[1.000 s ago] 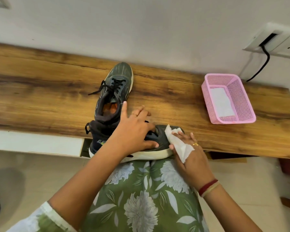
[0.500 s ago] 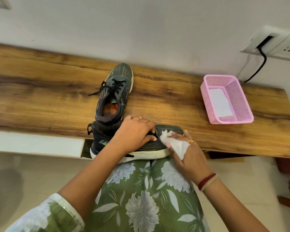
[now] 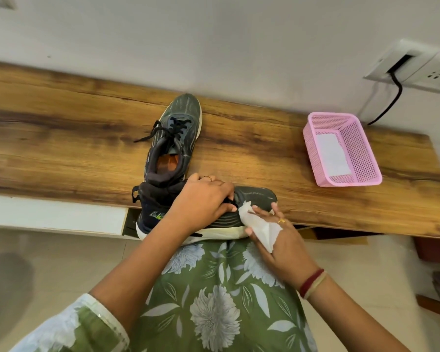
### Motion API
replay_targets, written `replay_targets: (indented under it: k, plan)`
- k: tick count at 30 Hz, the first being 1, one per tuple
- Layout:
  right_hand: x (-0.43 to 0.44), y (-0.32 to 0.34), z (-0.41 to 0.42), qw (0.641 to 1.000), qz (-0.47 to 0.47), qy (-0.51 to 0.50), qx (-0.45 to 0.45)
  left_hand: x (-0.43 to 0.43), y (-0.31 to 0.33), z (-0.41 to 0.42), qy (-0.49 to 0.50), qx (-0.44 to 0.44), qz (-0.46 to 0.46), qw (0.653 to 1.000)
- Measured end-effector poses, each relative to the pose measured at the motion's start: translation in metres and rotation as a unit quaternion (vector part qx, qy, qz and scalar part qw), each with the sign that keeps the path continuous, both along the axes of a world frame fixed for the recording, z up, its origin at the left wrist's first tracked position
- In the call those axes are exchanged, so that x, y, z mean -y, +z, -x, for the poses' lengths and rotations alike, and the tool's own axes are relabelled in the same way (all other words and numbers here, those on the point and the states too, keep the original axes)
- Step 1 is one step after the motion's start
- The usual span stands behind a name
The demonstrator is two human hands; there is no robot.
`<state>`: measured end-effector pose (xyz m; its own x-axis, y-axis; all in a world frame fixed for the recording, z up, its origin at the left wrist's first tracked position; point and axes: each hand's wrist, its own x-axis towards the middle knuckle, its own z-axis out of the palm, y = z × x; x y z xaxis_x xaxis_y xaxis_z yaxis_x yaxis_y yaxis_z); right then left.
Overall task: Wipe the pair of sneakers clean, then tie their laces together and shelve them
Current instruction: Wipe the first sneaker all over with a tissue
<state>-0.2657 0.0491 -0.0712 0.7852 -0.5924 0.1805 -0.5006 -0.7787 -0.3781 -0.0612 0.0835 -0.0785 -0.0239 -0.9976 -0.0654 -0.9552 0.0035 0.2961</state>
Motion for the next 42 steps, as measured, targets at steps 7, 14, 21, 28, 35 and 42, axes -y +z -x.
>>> replay_targets:
  k: [7, 14, 21, 28, 35, 42]
  plan:
    - [-0.012, -0.004, -0.009, 0.999, -0.039, -0.022, 0.007, 0.009, 0.003, -0.004, -0.01, -0.005, -0.036, 0.999]
    - [-0.027, 0.012, -0.017, 0.962, -0.249, -0.068, 0.087, -0.003, 0.001, 0.002, -0.001, 0.011, 0.018, 1.0]
    - [0.022, 0.011, 0.009, 0.971, -0.128, -0.194, 0.049, -0.013, -0.004, 0.009, 0.008, 0.049, 0.119, 0.992]
    - [0.021, -0.001, 0.009, 0.995, 0.018, -0.041, -0.085, -0.015, -0.004, 0.011, 0.011, 0.057, 0.151, 0.987]
    - [0.018, -0.003, 0.006, 0.992, 0.007, -0.055, -0.11, -0.016, -0.005, 0.012, 0.015, 0.072, 0.147, 0.986]
    - [0.013, -0.001, 0.001, 0.988, 0.003, -0.074, -0.139, -0.016, -0.006, 0.013, 0.019, 0.083, 0.145, 0.986]
